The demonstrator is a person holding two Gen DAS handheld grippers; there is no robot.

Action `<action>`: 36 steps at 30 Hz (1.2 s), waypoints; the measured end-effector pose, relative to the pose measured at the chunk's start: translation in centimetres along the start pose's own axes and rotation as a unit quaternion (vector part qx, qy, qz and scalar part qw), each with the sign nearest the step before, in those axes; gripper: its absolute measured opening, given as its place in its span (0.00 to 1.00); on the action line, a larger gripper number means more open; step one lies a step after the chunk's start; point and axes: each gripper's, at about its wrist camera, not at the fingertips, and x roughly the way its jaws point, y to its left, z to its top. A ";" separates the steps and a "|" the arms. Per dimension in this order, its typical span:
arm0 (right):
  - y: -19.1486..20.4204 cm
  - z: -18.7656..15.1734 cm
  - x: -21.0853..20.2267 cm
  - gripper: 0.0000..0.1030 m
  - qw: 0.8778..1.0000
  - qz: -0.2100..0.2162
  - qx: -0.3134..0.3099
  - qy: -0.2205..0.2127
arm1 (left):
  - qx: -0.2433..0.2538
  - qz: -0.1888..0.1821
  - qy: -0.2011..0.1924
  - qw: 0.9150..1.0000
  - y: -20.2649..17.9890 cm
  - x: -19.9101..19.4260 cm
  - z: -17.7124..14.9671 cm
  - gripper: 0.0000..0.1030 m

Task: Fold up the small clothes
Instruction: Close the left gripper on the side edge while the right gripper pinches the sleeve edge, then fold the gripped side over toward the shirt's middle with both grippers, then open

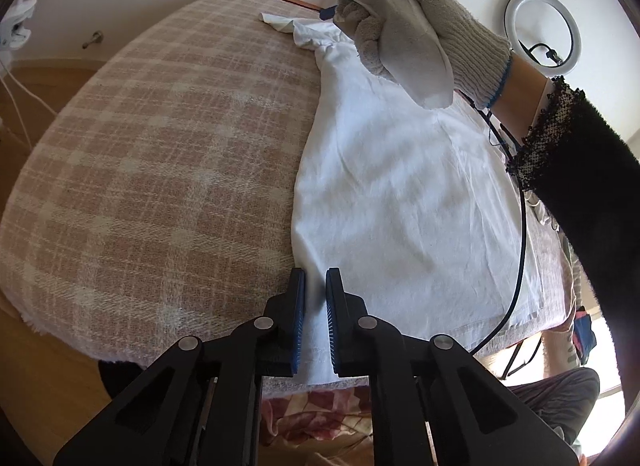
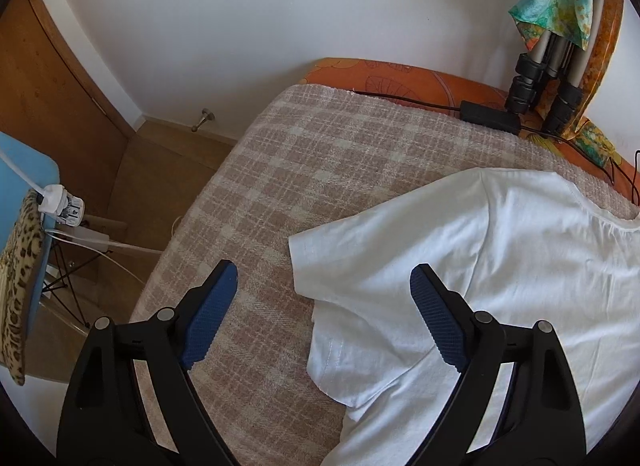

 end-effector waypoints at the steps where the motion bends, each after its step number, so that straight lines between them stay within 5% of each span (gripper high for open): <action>1: 0.2 0.1 0.5 0.88 1.000 -0.002 -0.006 0.003 | 0.001 -0.004 0.000 1.000 -0.2 0.0 0.1 0.06; 12: 1.6 0.1 4.1 0.79 0.997 -0.035 -0.059 0.024 | 0.000 0.002 -0.008 1.000 0.2 -0.2 -0.1 0.05; 15: 1.8 0.2 4.0 0.55 0.995 -0.058 -0.076 0.021 | -0.003 -0.008 -0.011 1.000 0.4 -0.5 -0.2 0.04; 19: 0.1 0.8 3.5 0.10 0.997 -0.052 -0.056 0.025 | 0.016 0.004 -0.019 1.000 -0.2 -0.8 -0.3 0.04; 31: -2.4 1.3 1.7 0.08 1.000 -0.028 -0.011 -0.002 | 0.058 0.048 -0.018 0.997 -1.5 0.1 -0.8 0.17; 32: -2.5 1.4 1.5 0.08 1.000 -0.026 -0.009 -0.005 | 0.055 0.044 -0.020 0.997 -1.3 0.1 -0.7 0.15; 33: -2.6 1.4 1.2 0.08 1.000 -0.024 -0.008 -0.008 | 0.044 0.027 -0.020 0.998 -0.9 0.2 -0.5 0.01; 36: -3.1 1.4 0.4 0.08 1.000 -0.018 -0.002 -0.016 | -0.002 -0.023 -0.019 1.000 0.3 -0.1 -0.4 0.01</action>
